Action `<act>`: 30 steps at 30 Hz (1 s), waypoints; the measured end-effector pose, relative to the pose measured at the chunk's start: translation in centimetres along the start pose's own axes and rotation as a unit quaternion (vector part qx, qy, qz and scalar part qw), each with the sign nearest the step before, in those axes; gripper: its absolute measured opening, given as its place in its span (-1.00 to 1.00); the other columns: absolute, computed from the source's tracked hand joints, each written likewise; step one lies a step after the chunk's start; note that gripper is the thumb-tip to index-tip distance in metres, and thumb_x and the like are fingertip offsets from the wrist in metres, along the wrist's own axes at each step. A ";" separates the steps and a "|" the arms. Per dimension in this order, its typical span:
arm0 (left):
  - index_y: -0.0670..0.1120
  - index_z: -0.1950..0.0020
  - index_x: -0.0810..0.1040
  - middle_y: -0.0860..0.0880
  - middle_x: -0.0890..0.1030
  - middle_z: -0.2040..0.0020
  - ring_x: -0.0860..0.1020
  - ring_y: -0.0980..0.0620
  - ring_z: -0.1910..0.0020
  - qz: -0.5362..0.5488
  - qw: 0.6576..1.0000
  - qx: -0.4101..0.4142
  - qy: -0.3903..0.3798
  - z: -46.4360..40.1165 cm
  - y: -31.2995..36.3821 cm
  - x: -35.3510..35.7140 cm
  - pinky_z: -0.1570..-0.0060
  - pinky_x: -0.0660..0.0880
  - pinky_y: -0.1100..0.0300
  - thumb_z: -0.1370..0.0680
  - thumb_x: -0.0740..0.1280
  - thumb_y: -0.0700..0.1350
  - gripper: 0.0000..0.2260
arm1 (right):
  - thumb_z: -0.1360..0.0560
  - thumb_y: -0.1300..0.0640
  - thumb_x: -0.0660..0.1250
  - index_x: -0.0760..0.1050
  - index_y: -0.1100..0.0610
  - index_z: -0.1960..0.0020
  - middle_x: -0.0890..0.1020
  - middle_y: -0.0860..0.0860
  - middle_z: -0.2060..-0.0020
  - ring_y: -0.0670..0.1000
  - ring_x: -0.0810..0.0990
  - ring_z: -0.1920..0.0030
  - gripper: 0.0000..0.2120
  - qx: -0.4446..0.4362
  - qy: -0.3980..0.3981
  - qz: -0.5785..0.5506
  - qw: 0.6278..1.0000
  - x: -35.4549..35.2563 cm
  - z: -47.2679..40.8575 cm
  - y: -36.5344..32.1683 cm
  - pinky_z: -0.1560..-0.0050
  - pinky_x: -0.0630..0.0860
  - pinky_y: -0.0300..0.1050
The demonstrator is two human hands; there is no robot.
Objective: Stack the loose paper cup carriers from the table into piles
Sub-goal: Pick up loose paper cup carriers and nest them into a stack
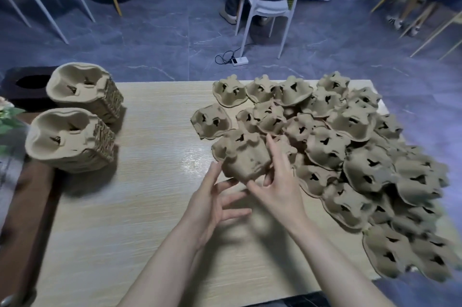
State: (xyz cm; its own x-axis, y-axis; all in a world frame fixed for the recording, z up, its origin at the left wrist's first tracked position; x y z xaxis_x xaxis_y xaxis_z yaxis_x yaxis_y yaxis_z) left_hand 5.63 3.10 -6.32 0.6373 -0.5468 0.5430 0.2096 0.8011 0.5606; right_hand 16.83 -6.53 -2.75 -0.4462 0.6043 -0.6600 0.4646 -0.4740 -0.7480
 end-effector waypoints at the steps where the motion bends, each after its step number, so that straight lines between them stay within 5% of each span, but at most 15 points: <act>1: 0.09 -0.38 0.47 -0.15 0.61 -0.25 0.65 -0.19 -0.11 0.003 1.000 0.002 -0.009 -0.2 -0.2 0.5 0.05 0.62 -0.18 -0.48 0.17 0.29 -0.47 | -0.34 0.17 0.50 0.03 -0.15 -0.55 0.35 -0.19 -0.19 -0.25 0.53 0.06 -0.04 -0.009 0.000 0.004 1.000 0.1 0.9 0.0 0.12 0.50 -0.19; 4: 0.02 -0.24 0.53 -0.10 0.68 -0.14 0.66 -0.18 -0.08 0.004 1.000 0.000 -0.004 -0.5 -1.1 1.1 0.06 0.62 -0.11 -0.52 0.17 0.25 -0.56 | -0.37 0.07 0.51 -0.11 -0.24 -0.56 0.27 -0.34 -0.32 -0.11 0.47 -0.16 0.02 -0.016 -0.010 0.000 1.000 0.3 2.9 0.4 -0.04 0.50 -0.21; 7: -0.03 -0.30 0.52 -0.13 0.68 -0.13 0.64 -0.20 -0.12 0.001 1.000 -0.004 -0.007 -0.7 -2.2 1.1 -0.06 0.59 -0.16 -0.58 0.19 0.18 -0.59 | -0.43 -0.09 0.46 -0.03 -0.29 -0.54 0.32 -0.29 -0.41 -0.18 0.47 -0.29 -0.12 0.014 -0.018 -0.035 0.999 -0.2 4.4 1.4 -0.21 0.48 -0.19; 10: 0.09 -0.45 0.40 -0.07 0.67 -0.04 0.66 -0.16 -0.06 0.034 0.999 0.018 0.010 -0.9 -2.7 0.8 0.01 0.62 -0.17 -0.54 0.27 0.05 -0.54 | -0.47 -0.16 0.38 0.22 -0.28 -0.44 0.51 -0.22 -0.20 -0.14 0.56 -0.09 -0.40 0.034 0.008 -0.038 0.999 -1.2 5.5 2.2 -0.07 0.53 -0.12; 14: 0.13 -0.49 0.34 -0.16 0.59 -0.24 0.65 -0.23 -0.09 0.069 0.997 0.032 0.016 -1.3 -3.1 1.0 0.06 0.63 -0.20 -0.47 0.30 -0.07 -0.44 | -0.48 -0.09 0.34 0.45 -0.16 -0.22 0.53 -0.19 -0.01 -0.15 0.54 0.04 -0.68 0.004 0.050 -0.025 0.998 -2.5 6.5 2.4 0.05 0.49 -0.17; 22: 0.21 -0.44 0.37 0.08 0.71 -0.04 0.69 -0.08 -0.02 0.007 0.998 0.054 0.043 -1.9 -3.9 1.3 0.15 0.62 -0.12 -0.65 0.16 -0.02 -0.64 | -0.47 -0.02 0.43 0.54 -0.01 -0.17 0.55 -0.21 0.01 -0.17 0.52 0.05 -0.71 -0.041 0.020 -0.031 0.998 -2.9 7.2 3.8 0.06 0.50 -0.18; 25: 0.23 -0.39 0.42 0.11 0.68 -0.12 0.67 -0.02 -0.08 -0.024 0.994 0.076 0.071 -1.7 -4.0 0.8 0.15 0.63 -0.09 -0.63 0.21 0.01 -0.67 | -0.50 -0.02 0.41 0.56 0.00 -0.17 0.56 -0.19 0.02 -0.15 0.52 0.06 -0.73 -0.055 -0.005 -0.033 0.998 -2.9 7.2 4.2 0.06 0.51 -0.14; 30: 0.25 -0.38 0.43 0.17 0.60 -0.26 0.60 0.08 -0.19 -0.056 0.982 0.108 0.142 -1.6 -4.2 -1.6 -0.24 0.51 -0.16 -0.58 0.29 0.09 -0.64 | -0.53 -0.01 0.36 0.53 -0.07 -0.21 0.54 -0.22 0.03 -0.12 0.53 0.13 -0.74 -0.052 -0.026 -0.036 0.998 -3.0 5.4 4.7 0.07 0.47 -0.25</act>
State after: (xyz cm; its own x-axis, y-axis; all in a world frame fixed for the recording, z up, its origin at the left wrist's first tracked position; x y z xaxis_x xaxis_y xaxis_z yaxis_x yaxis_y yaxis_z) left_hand 4.90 1.00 -10.50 0.8072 -0.5137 0.2906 0.1473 0.6521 0.7437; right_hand 16.28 -14.03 -4.68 -0.5189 0.6000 -0.6089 0.5058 -0.3587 -0.7845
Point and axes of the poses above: each hand's wrist, its own z-axis away from the middle knuckle, its own x-axis out of the palm, y = z × x, the point moved 6 cm from there along -z, towards the middle knuckle
